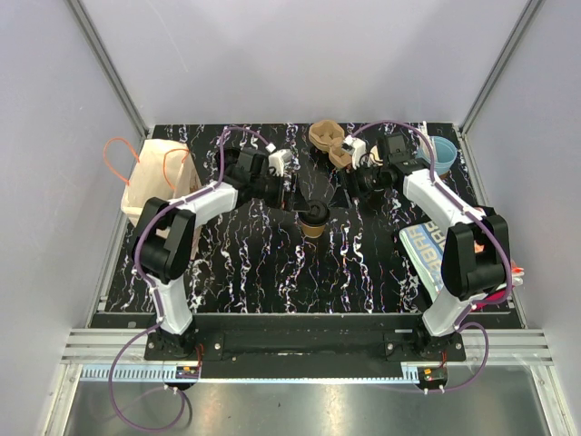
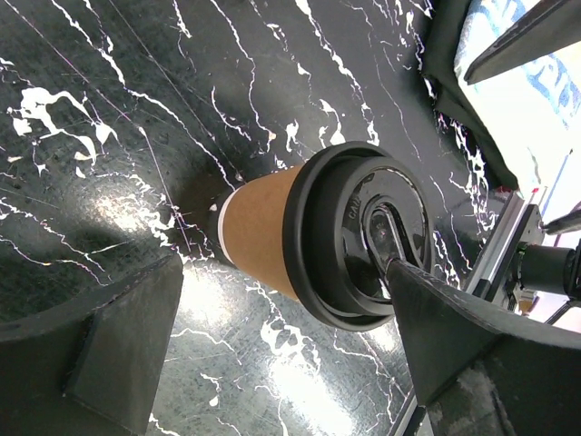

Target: Pack the takeout coffee

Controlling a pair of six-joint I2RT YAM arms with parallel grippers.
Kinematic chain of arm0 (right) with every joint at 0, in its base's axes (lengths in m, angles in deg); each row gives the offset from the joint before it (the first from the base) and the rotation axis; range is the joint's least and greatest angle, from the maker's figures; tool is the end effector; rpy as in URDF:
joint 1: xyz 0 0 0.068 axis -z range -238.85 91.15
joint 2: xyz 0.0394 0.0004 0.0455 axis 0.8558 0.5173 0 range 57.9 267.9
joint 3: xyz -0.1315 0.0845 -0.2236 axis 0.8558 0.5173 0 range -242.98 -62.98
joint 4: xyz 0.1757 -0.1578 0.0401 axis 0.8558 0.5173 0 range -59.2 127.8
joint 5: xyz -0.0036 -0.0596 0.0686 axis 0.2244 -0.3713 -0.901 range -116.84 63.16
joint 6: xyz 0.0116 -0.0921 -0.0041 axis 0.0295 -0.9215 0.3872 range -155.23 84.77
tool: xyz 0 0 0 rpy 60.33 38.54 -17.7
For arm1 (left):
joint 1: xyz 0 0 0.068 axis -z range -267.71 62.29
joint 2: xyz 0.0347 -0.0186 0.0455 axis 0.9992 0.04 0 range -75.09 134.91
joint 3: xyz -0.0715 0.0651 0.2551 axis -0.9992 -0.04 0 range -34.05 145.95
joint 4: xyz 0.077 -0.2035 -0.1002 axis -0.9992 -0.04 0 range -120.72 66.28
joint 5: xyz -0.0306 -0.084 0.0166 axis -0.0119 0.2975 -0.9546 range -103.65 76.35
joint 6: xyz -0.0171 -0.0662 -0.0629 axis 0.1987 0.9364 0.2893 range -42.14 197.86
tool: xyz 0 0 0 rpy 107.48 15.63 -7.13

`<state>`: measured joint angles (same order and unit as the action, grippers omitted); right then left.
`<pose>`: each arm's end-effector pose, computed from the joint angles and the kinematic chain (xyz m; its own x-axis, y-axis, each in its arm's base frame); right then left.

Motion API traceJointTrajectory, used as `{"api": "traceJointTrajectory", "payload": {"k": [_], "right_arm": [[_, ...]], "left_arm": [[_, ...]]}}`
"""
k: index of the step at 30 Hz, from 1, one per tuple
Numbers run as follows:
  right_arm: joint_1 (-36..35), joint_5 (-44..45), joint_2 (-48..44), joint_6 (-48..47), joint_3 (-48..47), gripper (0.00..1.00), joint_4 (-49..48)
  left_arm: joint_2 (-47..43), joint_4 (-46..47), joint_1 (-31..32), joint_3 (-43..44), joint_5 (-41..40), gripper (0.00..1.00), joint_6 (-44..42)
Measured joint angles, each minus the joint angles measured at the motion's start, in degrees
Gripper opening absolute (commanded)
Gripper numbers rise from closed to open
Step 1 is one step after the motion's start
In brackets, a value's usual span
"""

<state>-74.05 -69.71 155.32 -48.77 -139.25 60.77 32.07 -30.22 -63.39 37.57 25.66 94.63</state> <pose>0.3395 0.1512 0.2459 -0.5889 -0.3379 -0.7341 -0.7634 0.5308 0.3680 0.3572 -0.2196 0.1928 -0.7999 0.1165 -0.5887 0.5395 0.5692 -0.6205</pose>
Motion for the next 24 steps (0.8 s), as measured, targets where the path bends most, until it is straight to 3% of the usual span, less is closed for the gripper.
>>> {"api": "traceJointTrajectory", "payload": {"k": [13,24], "right_arm": [[0.4,-1.8,0.0,1.4,1.0,0.78,-0.6],[0.7,-1.7,0.9,2.2,1.7,0.74,-1.9]], "left_arm": [[1.7,0.9,0.0,0.4,2.5,0.92,0.3],[3.9,2.4,0.1,1.4,5.6,0.80,1.9]]}}
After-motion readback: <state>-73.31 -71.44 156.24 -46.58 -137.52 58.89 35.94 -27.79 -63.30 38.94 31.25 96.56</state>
